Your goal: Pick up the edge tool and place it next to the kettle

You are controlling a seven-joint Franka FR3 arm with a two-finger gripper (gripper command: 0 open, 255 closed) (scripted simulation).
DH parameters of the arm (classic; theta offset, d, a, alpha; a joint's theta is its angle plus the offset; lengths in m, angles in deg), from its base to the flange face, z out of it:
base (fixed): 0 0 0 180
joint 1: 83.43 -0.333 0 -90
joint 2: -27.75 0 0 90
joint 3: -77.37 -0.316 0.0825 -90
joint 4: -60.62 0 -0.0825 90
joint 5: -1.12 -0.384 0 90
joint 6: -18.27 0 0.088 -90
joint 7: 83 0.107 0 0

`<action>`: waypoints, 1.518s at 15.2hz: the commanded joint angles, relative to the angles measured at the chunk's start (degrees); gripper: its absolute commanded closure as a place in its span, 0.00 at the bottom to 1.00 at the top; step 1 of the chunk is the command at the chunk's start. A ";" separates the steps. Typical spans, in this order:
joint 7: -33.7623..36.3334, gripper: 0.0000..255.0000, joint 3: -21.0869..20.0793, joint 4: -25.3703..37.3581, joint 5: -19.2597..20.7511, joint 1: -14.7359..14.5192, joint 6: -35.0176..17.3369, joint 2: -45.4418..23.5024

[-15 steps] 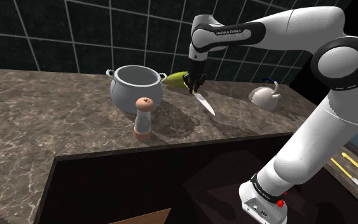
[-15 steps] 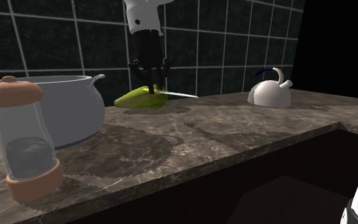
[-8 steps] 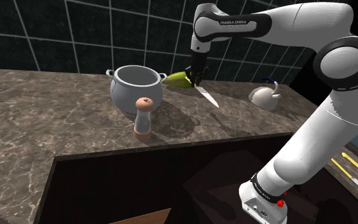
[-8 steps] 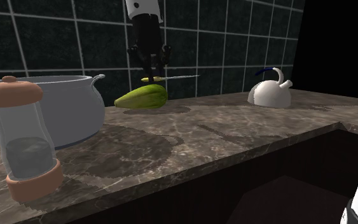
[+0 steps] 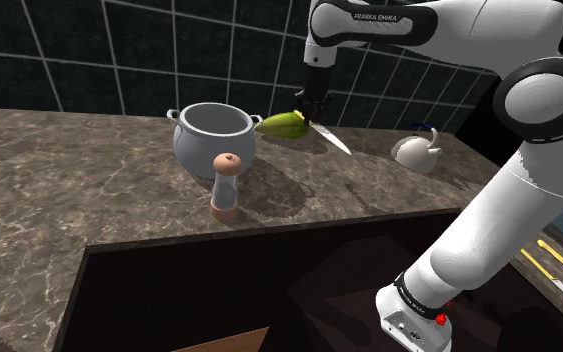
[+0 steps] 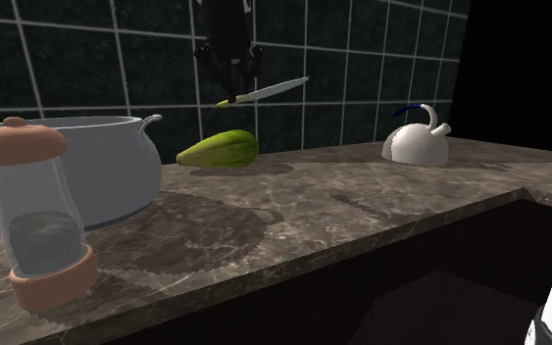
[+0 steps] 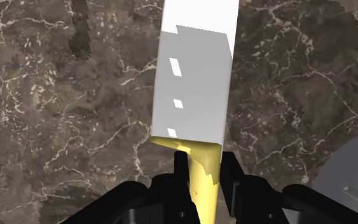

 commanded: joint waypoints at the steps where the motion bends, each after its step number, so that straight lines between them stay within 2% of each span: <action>1: 0.00 1.00 -0.01 1.46 -0.01 -0.01 1.50 0.02; 10: -0.01 1.00 -0.05 9.31 0.06 -0.06 8.41 -0.93; 16: -8.05 1.00 3.82 5.22 1.27 4.07 7.43 2.38; 23: -17.53 1.00 8.61 3.71 3.04 8.75 6.63 3.56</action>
